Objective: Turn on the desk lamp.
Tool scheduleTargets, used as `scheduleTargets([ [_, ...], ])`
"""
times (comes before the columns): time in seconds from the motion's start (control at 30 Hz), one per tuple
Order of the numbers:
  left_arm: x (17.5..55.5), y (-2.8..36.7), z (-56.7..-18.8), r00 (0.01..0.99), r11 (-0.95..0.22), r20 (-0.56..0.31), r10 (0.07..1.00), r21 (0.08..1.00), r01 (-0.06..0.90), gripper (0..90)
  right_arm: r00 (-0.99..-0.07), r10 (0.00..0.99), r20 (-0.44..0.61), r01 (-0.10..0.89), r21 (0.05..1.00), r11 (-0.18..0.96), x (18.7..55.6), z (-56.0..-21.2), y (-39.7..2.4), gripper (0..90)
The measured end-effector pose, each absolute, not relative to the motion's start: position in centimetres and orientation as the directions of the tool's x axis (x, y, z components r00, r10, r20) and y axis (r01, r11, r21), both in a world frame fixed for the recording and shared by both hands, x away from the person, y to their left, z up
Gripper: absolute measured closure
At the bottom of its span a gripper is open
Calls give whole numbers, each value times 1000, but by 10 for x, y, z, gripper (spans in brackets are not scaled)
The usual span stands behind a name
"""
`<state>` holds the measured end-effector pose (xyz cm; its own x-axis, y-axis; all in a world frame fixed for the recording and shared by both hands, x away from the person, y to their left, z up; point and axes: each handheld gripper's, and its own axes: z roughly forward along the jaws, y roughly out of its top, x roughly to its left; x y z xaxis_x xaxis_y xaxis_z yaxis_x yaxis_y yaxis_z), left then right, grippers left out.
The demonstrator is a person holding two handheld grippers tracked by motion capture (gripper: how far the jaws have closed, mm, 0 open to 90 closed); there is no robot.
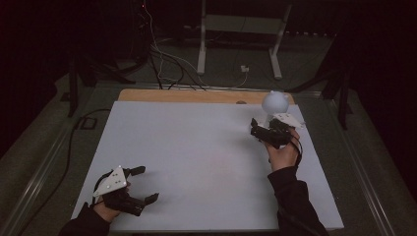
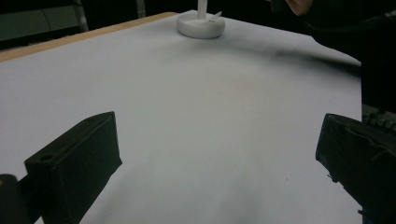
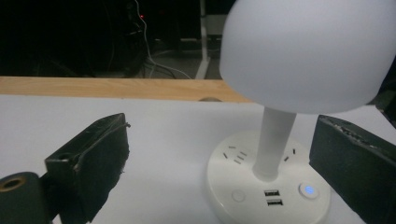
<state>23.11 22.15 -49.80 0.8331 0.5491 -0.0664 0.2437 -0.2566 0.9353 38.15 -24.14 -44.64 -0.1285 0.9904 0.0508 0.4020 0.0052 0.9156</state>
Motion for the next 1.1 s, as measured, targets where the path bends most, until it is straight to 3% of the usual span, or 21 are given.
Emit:
scheduleTargets([
  [0.2,231,222,-498,833,-254,-68,550,936,244,4,-77,996,51,423,906,-14,386,-450,-244,203],
  [0.27,231,221,-498,833,-251,-71,549,937,245,3,-51,998,30,431,902,-6,386,-451,-245,315],
  [0.3,231,221,-498,833,-256,-67,549,935,244,4,-34,999,39,434,901,-20,387,-453,-247,417],
  [0.33,231,221,-498,833,-259,-66,549,934,244,4,-34,999,39,434,901,-20,387,-453,-247,417],
  [0.37,231,221,-498,833,-259,-66,549,934,244,3,-23,999,49,448,893,-34,388,-454,-248,503],
  [0.4,231,221,-498,833,-256,-68,549,935,245,3,-23,999,49,448,893,-34,388,-454,-248,503],
  [0.47,231,221,-498,833,-251,-71,549,936,246,4,-18,998,55,455,889,-41,389,-456,-250,585],
  [0.7,231,221,-499,834,-257,-71,548,934,248,4,-29,998,63,489,872,-41,394,-464,-252,755],
  [1.1,231,221,-499,834,-259,-70,547,933,249,3,-20,999,51,536,844,-32,399,-476,-253,900],
])
